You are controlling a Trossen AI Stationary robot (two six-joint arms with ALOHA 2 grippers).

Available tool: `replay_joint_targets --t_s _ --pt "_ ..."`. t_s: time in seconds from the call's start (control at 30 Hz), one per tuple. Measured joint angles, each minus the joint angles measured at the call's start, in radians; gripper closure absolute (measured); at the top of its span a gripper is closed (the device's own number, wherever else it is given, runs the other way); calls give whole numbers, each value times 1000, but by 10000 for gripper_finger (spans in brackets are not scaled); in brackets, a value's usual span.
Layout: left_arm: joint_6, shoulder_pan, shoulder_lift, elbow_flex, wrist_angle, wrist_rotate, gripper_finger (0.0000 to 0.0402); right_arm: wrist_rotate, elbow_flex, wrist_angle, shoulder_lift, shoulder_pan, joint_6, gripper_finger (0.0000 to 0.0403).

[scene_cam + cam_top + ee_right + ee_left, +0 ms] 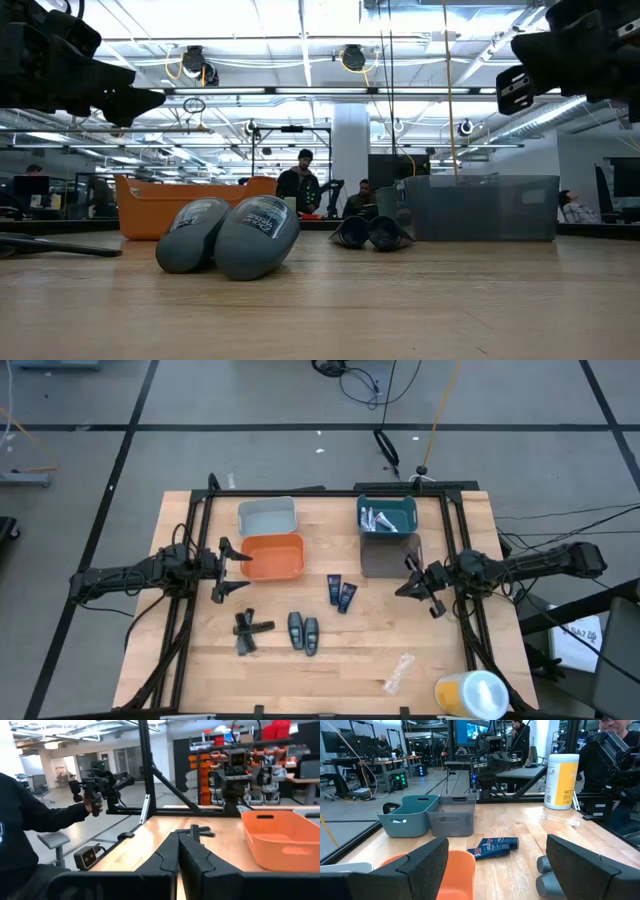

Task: Pick & Place Travel size toiletries
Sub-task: Put the blue shaving cream into the black bin

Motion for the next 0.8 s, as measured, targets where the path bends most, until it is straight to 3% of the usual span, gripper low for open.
replay_joint_targets --t_s 0.27,0.67,0.8 --pt "-31 0 0 0 17 0 73 147 -1 -33 4 -8 11 403" --pt "-177 0 0 0 24 -15 73 160 -1 -39 5 -12 -16 403" --pt "-251 0 0 0 22 -37 73 221 -1 -56 5 -21 -38 403"
